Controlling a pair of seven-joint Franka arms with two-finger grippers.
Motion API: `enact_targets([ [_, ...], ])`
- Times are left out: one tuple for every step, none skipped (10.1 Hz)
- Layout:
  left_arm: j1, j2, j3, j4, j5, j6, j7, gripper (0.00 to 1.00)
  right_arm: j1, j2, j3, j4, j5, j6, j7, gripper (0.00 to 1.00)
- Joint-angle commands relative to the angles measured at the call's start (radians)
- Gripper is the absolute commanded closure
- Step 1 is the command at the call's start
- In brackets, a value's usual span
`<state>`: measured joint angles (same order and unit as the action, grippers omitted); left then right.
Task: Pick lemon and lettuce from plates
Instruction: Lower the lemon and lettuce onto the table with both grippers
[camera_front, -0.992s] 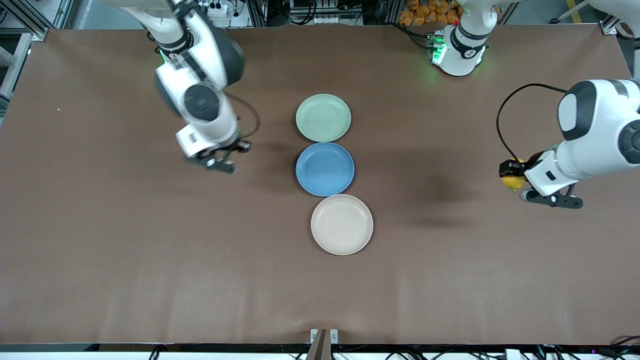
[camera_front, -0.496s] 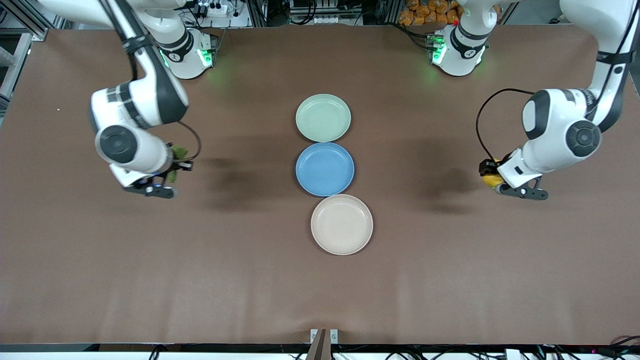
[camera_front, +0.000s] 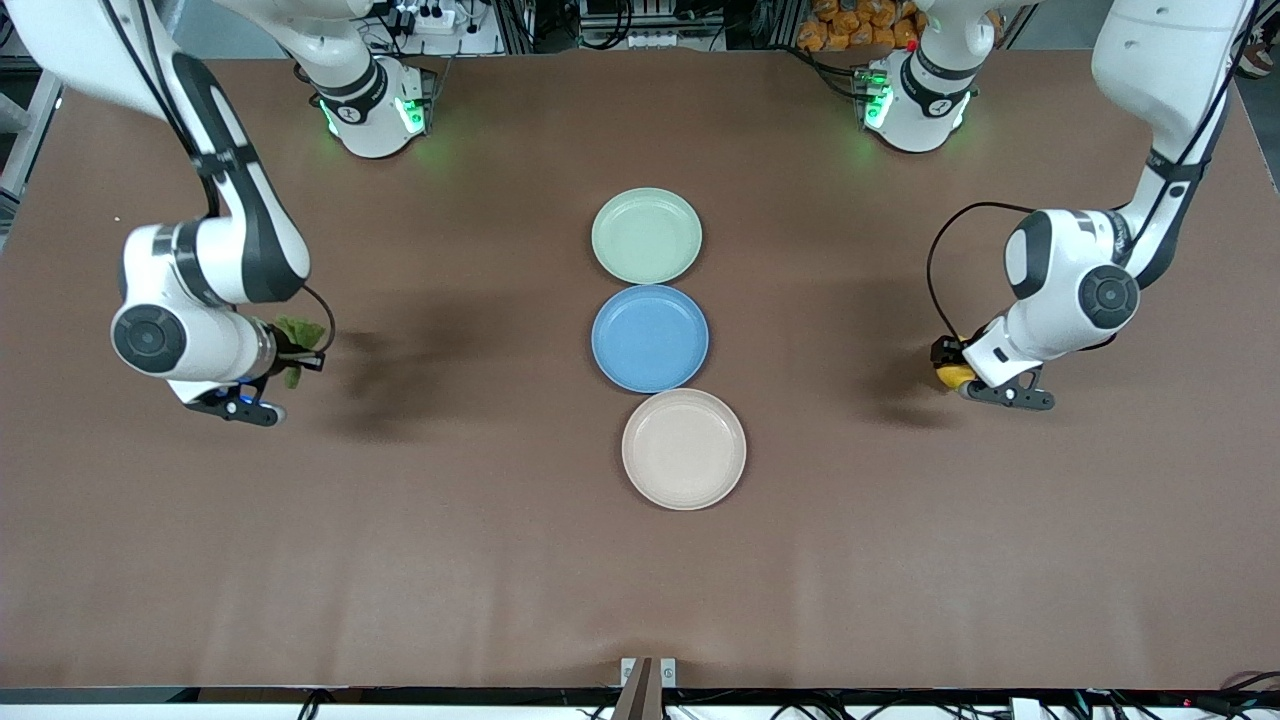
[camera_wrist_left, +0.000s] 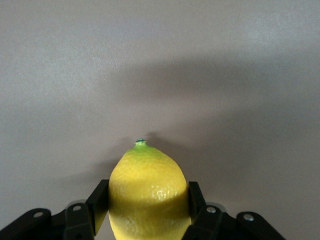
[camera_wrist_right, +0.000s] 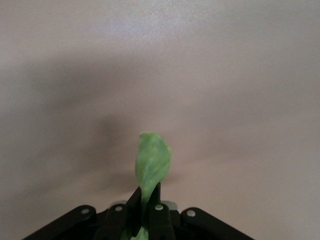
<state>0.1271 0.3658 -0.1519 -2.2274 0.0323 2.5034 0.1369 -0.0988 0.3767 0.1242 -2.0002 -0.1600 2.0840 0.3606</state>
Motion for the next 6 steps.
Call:
enact_targets([
  [0.006, 0.004, -0.005, 0.012, 0.02, 0.005, 0.003, 1.0, 0.036, 0.047, -0.055, -0.034, 0.019, 0.1, -0.009, 1.0],
  [0.008, 0.01, -0.005, 0.02, 0.02, 0.005, 0.003, 0.52, 0.042, 0.06, -0.063, -0.034, 0.02, 0.117, -0.009, 1.0],
  [0.009, 0.009, -0.003, 0.028, 0.02, 0.003, 0.007, 0.01, 0.045, 0.074, -0.066, -0.034, 0.019, 0.123, -0.011, 1.0],
  [0.011, 0.007, -0.003, 0.038, 0.02, 0.002, 0.003, 0.0, 0.047, 0.079, -0.092, -0.034, 0.017, 0.128, -0.011, 1.0],
  [0.014, 0.001, -0.003, 0.063, 0.02, -0.014, 0.004, 0.0, 0.047, 0.079, -0.093, -0.031, 0.017, 0.128, -0.011, 0.49],
  [0.013, -0.014, -0.003, 0.099, 0.021, -0.078, 0.004, 0.0, 0.047, 0.071, -0.101, -0.029, 0.017, 0.123, -0.008, 0.0],
])
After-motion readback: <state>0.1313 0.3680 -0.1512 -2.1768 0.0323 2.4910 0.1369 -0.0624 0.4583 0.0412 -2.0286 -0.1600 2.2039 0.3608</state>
